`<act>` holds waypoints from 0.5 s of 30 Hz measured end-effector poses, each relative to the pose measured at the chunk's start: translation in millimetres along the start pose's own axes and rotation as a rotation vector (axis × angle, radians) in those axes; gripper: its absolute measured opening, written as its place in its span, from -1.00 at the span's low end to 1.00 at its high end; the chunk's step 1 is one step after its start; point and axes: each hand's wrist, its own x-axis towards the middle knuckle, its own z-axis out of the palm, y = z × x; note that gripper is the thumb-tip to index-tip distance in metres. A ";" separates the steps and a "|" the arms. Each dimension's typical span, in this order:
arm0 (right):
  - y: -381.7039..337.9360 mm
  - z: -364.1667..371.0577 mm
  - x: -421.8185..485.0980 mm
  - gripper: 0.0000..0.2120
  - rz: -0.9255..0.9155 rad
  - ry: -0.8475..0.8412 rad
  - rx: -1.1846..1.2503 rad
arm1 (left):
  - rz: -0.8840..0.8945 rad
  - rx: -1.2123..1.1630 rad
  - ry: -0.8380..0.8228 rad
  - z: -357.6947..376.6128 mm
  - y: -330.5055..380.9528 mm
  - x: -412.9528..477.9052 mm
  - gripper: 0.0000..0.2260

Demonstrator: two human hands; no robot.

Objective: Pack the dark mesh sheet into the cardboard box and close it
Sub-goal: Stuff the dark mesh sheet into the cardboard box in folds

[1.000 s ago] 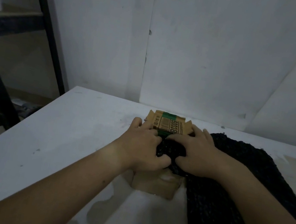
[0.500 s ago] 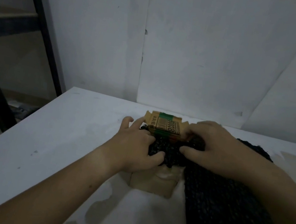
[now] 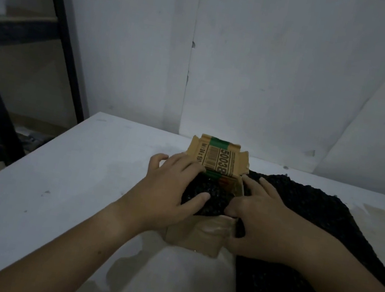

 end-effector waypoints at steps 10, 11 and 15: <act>-3.1 3.2 -6.1 -0.86 -0.013 0.023 -0.061 | 0.078 -0.037 0.038 -13.8 -9.6 -47.0 -0.86; -4.6 6.2 -4.0 -0.82 -0.015 -0.006 -0.061 | 0.087 -0.030 0.022 -14.0 -9.3 -46.8 -0.82; -3.3 8.2 -1.6 -0.87 -0.023 0.054 -0.014 | 0.093 0.003 -0.022 -13.7 -12.5 -46.0 -0.73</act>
